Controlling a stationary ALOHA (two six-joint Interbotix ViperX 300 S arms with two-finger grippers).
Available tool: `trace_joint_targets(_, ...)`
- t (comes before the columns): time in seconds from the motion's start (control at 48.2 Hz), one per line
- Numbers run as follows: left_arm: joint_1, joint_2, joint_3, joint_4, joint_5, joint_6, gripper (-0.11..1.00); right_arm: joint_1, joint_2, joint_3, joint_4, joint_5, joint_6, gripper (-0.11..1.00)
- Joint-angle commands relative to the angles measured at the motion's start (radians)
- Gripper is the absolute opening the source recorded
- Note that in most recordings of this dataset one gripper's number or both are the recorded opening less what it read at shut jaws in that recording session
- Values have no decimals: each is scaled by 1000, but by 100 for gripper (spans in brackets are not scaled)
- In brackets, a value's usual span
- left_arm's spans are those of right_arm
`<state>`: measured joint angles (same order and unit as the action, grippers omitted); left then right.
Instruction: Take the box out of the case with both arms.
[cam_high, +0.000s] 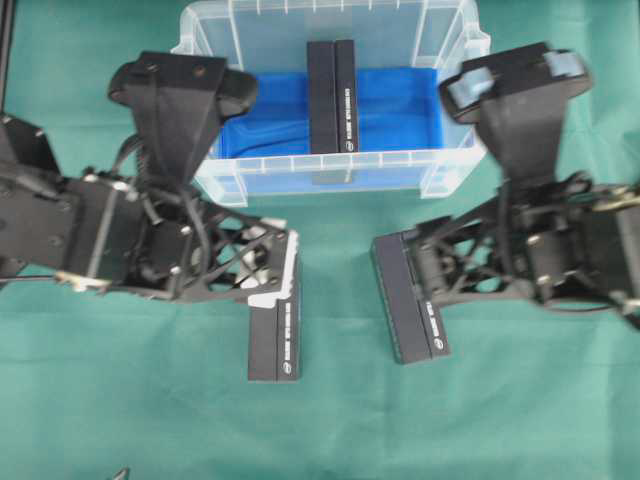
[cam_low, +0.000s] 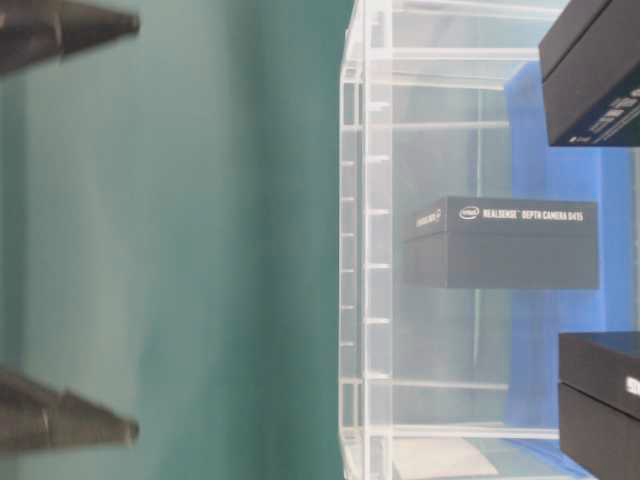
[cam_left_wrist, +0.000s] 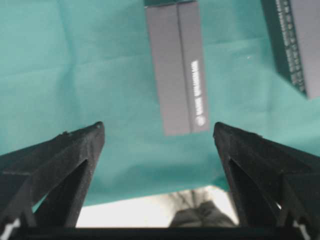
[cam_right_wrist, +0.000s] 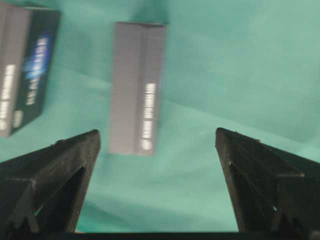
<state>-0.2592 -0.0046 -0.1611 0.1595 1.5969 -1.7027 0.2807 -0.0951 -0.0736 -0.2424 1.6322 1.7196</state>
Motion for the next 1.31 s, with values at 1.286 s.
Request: trace_joint_targets(1.286, -87, -333, 337, -17, -3, -196, 86, 14, -325, 304, 28, 0, 78, 90)
